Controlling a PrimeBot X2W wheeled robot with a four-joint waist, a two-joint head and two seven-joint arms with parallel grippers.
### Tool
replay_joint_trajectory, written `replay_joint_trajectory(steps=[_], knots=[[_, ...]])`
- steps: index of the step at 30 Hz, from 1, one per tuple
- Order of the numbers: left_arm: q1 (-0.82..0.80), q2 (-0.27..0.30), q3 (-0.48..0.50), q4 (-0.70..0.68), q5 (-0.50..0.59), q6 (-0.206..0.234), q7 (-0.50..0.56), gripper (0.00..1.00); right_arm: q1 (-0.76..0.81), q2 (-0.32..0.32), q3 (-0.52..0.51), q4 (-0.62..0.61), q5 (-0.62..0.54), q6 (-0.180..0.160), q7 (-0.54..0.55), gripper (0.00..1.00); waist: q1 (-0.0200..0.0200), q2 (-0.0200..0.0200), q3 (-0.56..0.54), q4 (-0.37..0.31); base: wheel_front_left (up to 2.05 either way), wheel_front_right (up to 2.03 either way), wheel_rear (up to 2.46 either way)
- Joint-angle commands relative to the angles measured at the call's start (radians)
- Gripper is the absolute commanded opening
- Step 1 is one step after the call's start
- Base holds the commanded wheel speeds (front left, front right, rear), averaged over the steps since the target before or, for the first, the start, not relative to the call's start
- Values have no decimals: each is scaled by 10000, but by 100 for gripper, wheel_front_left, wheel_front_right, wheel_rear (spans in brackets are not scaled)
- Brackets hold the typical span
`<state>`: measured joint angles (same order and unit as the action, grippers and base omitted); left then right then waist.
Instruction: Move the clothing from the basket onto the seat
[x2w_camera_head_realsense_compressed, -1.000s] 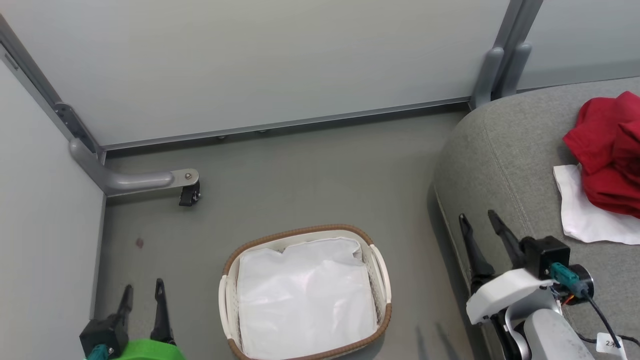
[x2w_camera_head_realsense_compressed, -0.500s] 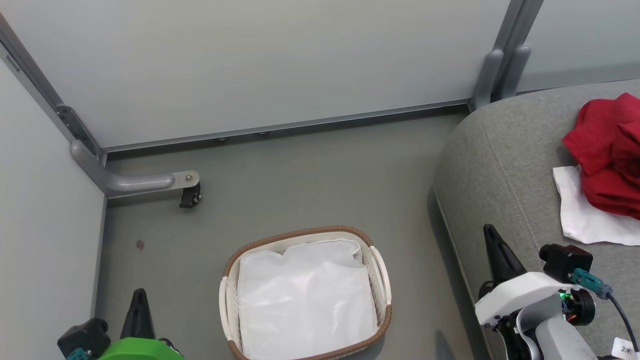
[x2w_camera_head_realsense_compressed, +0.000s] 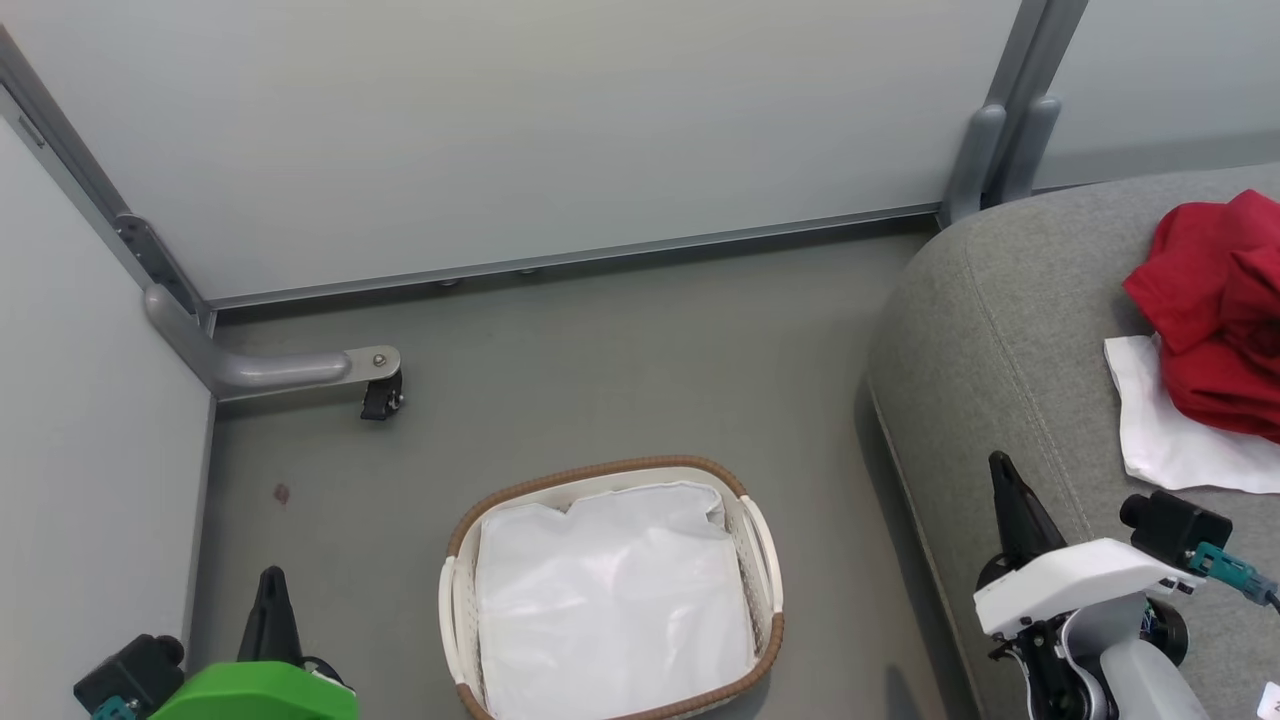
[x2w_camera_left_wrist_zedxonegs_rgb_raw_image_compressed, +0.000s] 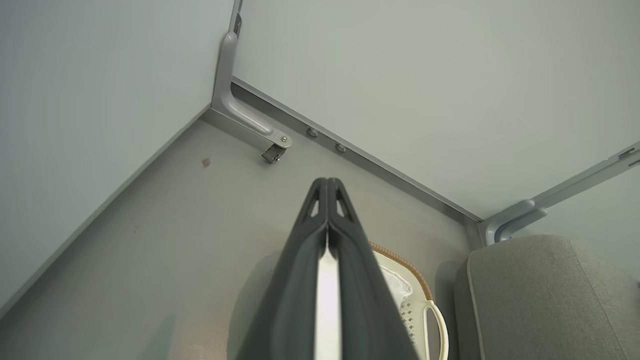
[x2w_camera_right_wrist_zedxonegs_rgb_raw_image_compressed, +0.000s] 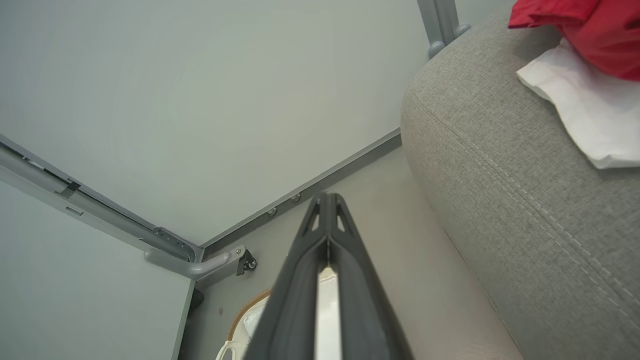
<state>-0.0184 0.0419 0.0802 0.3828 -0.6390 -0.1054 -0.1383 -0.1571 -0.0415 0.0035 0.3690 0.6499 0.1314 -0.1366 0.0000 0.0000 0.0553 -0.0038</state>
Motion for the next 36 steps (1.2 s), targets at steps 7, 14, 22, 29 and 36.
replay_joint_trajectory(steps=[7, 14, 22, 29, 36], knots=[[-381, 62, 75, -316, -1238, -57, 311, 0, 9, -53, -180, -296, 1209, -4, 295, 0, 0, 0, -38, 3, 0, 0, 0], [-450, 69, 106, -444, -2189, -85, 563, 0, 71, -61, -293, -406, 2146, -5, 541, 0, 0, 0, -76, 6, 0, 0, 0], [-527, 76, 138, -566, -3168, -109, 822, 0, 132, -68, -414, -521, 3120, -5, 799, 0, 0, 0, -118, 9, 0, 0, 0], [-577, 81, 166, -674, -3991, -124, 1033, 0, 164, -74, -509, -621, 3929, -6, 1019, 0, 0, 0, -156, 11, 0, 0, 0], [-636, 86, 193, -774, -4730, -149, 1224, 0, 213, -78, -598, -703, 4663, -7, 1212, 0, 0, 0, -192, 14, 0, 0, 0]])
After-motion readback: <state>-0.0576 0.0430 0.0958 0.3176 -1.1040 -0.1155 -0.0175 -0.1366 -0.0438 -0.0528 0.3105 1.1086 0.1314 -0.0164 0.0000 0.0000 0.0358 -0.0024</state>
